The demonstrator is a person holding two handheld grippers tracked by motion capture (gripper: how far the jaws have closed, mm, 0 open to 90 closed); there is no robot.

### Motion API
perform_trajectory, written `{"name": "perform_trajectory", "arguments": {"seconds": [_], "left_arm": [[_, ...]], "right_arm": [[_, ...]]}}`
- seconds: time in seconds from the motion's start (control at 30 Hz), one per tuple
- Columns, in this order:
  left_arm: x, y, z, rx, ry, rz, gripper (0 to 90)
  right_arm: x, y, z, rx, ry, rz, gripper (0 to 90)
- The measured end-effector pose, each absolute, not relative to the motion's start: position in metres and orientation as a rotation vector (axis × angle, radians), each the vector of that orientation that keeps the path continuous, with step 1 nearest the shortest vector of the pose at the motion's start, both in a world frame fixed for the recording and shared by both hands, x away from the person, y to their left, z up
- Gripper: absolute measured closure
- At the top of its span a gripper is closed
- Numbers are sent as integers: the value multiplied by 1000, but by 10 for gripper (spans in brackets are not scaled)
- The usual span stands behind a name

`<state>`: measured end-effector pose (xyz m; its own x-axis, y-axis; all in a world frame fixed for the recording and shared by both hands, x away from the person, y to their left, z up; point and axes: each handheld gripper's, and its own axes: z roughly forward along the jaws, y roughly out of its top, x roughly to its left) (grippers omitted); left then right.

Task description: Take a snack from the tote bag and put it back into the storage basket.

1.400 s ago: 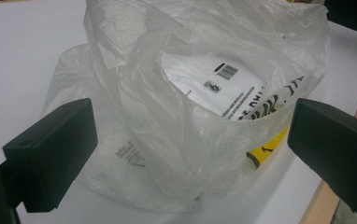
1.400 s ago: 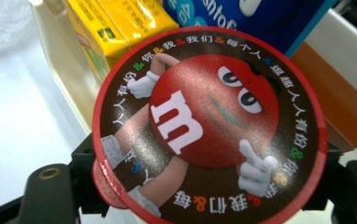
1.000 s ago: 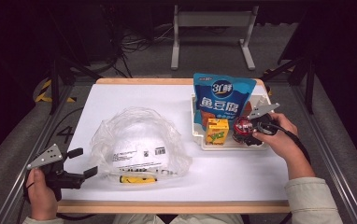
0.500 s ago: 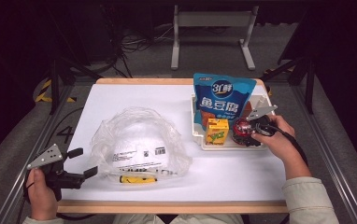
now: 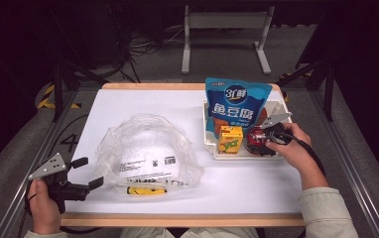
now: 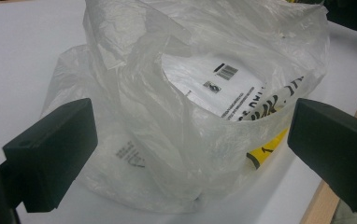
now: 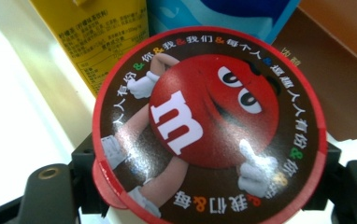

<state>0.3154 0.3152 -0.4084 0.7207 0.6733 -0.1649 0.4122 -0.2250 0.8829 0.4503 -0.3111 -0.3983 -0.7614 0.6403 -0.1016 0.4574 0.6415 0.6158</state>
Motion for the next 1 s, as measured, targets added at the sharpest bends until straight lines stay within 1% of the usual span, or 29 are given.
{"name": "perform_trajectory", "arguments": {"seconds": [0.87, 1.0], "left_arm": [[313, 316, -408, 1856, 851, 307, 22], [313, 316, -408, 1856, 850, 305, 22]], "right_arm": [[459, -312, -405, 900, 2601, 792, 251], [461, -313, -404, 895, 2608, 783, 238]]}}
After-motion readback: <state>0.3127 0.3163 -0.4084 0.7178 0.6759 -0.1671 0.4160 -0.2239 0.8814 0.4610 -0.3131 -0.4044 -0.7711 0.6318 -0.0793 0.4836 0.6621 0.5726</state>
